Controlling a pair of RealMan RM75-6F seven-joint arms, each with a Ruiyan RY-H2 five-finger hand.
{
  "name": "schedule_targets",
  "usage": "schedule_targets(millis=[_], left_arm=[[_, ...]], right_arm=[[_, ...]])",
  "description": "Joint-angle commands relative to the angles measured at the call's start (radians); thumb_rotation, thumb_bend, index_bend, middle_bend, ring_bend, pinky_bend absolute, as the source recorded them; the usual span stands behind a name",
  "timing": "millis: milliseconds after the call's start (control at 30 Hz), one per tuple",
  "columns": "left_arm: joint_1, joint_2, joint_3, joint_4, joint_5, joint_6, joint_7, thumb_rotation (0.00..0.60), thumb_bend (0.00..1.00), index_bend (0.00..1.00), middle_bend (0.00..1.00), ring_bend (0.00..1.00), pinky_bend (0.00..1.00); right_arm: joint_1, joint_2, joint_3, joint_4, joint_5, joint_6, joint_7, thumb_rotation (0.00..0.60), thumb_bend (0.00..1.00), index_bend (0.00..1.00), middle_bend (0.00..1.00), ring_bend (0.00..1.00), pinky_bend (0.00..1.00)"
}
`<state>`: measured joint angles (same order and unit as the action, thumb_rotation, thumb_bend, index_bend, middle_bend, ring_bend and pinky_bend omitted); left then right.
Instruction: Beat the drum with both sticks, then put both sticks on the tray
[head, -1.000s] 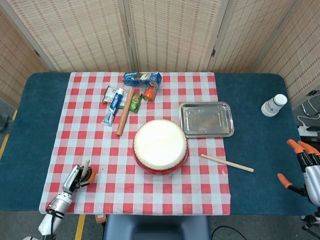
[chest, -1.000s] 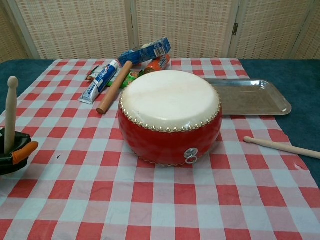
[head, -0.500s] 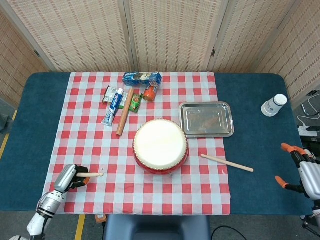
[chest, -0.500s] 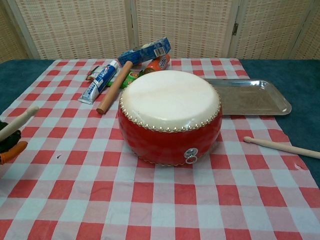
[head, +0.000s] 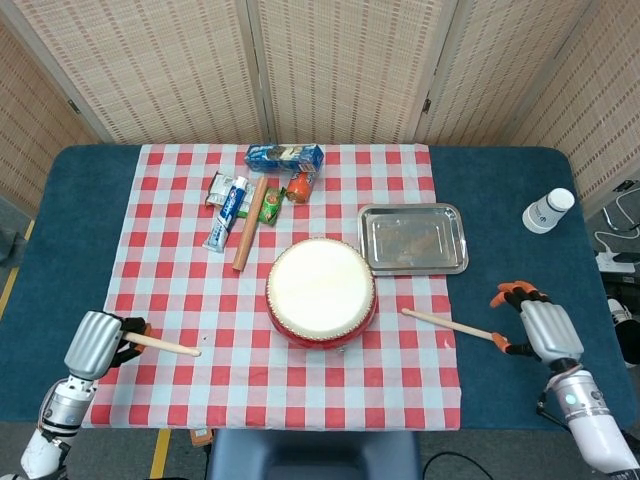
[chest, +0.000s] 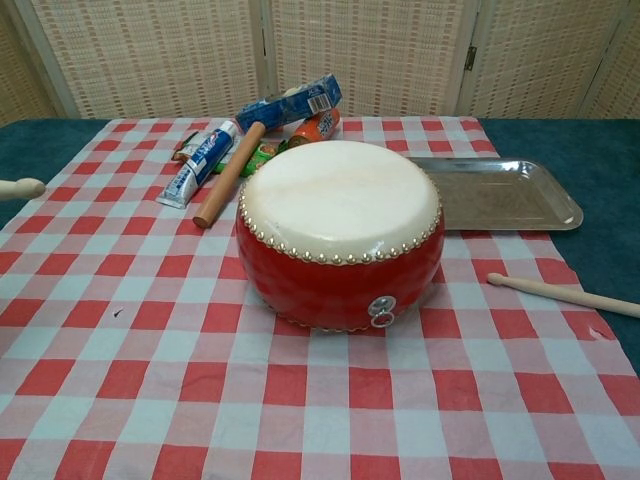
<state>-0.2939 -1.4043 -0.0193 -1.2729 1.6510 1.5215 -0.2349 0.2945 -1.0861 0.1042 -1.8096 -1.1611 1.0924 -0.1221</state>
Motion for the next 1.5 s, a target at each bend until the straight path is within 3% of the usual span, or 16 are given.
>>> schedule_targets(millis=[33, 267, 567, 1133, 1233, 1500], left_arm=[[0.007, 0.008, 0.001, -0.01, 0.001, 0.005, 0.016, 0.6, 0.88, 1.0, 1.0, 1.0, 1.0], [0.012, 0.012, 0.007, -0.013, -0.008, -0.008, -0.005, 0.6, 0.88, 1.0, 1.0, 1.0, 1.0], [0.01, 0.006, 0.007, 0.006, -0.014, -0.02, -0.023, 0.6, 0.87, 1.0, 1.0, 1.0, 1.0], [0.009, 0.001, 0.009, 0.035, -0.025, -0.039, -0.068, 0.6, 0.86, 1.0, 1.0, 1.0, 1.0], [0.01, 0.001, 0.007, 0.039, -0.026, -0.036, -0.079, 0.6, 0.85, 1.0, 1.0, 1.0, 1.0], [0.016, 0.008, 0.004, 0.038, -0.031, -0.028, -0.101, 0.6, 0.85, 1.0, 1.0, 1.0, 1.0]], right_arm=[[0.072, -0.136, 0.01, 0.097, 0.072, -0.04, -0.125, 0.6, 0.29, 0.4, 0.18, 0.02, 0.19], [0.127, -0.313, 0.004, 0.257, 0.124, -0.063, -0.221, 0.6, 0.29, 0.4, 0.18, 0.02, 0.19], [0.155, -0.43, 0.006, 0.366, 0.1, -0.049, -0.243, 0.6, 0.29, 0.43, 0.18, 0.02, 0.19], [0.18, -0.5, -0.006, 0.443, 0.096, -0.068, -0.285, 0.6, 0.29, 0.48, 0.18, 0.02, 0.19], [0.178, -0.503, -0.01, 0.441, 0.09, -0.061, -0.292, 0.6, 0.33, 0.54, 0.18, 0.02, 0.19], [0.125, -0.415, 0.018, 0.305, 0.04, 0.014, -0.148, 0.6, 0.43, 0.63, 0.18, 0.03, 0.19]])
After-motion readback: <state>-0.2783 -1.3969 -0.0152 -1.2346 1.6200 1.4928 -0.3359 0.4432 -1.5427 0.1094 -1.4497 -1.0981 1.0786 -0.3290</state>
